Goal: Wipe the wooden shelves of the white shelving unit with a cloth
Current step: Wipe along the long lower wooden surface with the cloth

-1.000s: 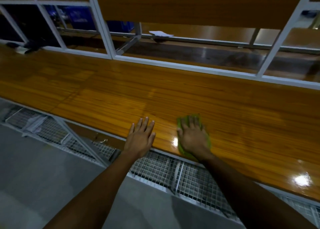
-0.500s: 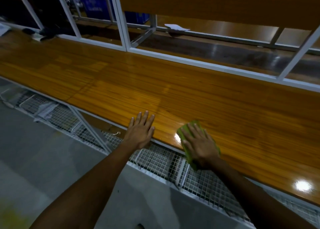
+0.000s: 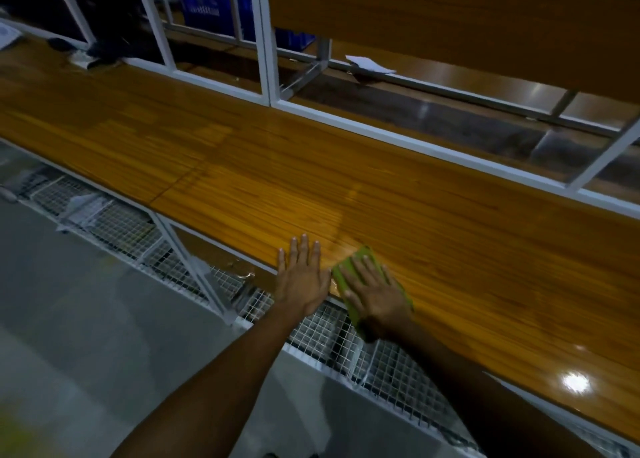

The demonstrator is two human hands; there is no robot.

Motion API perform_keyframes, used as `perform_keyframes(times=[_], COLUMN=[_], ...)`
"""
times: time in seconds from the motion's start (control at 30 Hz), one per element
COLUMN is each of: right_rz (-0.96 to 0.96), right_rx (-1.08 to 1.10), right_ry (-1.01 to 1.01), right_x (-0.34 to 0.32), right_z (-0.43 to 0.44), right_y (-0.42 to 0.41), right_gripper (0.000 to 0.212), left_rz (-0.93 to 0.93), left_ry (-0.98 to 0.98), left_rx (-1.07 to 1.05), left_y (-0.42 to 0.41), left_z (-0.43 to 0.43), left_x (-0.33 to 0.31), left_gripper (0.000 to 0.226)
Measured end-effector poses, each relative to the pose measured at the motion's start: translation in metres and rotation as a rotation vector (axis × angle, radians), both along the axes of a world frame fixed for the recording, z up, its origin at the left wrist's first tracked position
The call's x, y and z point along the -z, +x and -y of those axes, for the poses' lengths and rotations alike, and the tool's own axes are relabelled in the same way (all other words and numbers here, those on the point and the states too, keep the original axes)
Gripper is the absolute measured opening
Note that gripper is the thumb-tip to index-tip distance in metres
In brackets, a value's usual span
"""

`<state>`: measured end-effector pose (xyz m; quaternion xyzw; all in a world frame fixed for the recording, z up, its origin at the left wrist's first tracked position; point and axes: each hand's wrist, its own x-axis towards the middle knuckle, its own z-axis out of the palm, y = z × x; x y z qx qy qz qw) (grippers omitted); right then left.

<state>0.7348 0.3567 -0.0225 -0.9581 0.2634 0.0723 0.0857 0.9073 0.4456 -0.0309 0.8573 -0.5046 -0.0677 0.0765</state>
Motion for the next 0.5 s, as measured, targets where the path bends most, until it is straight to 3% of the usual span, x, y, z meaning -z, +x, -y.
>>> perform_keyframes(times=[0.17, 0.37, 0.5], right_rz=[0.063, 0.079, 0.072], right_rx=[0.078, 0.151, -0.042], right_ry=[0.004, 0.023, 0.020], right_x=[-0.003, -0.001, 0.000], right_z=[0.057, 0.099, 0.075], right_y=[-0.023, 0.046, 0.105], right_gripper=[0.069, 0.060, 0.062], left_rz=[-0.009, -0.057, -0.056], left_ry=[-0.007, -0.088, -0.180], left_rx=[-0.046, -0.241, -0.473], left_y=[0.000, -0.003, -0.005], left_z=[0.006, 0.025, 0.041], left_x=[-0.002, 0.001, 0.006], left_gripper=[0.065, 0.069, 0.068])
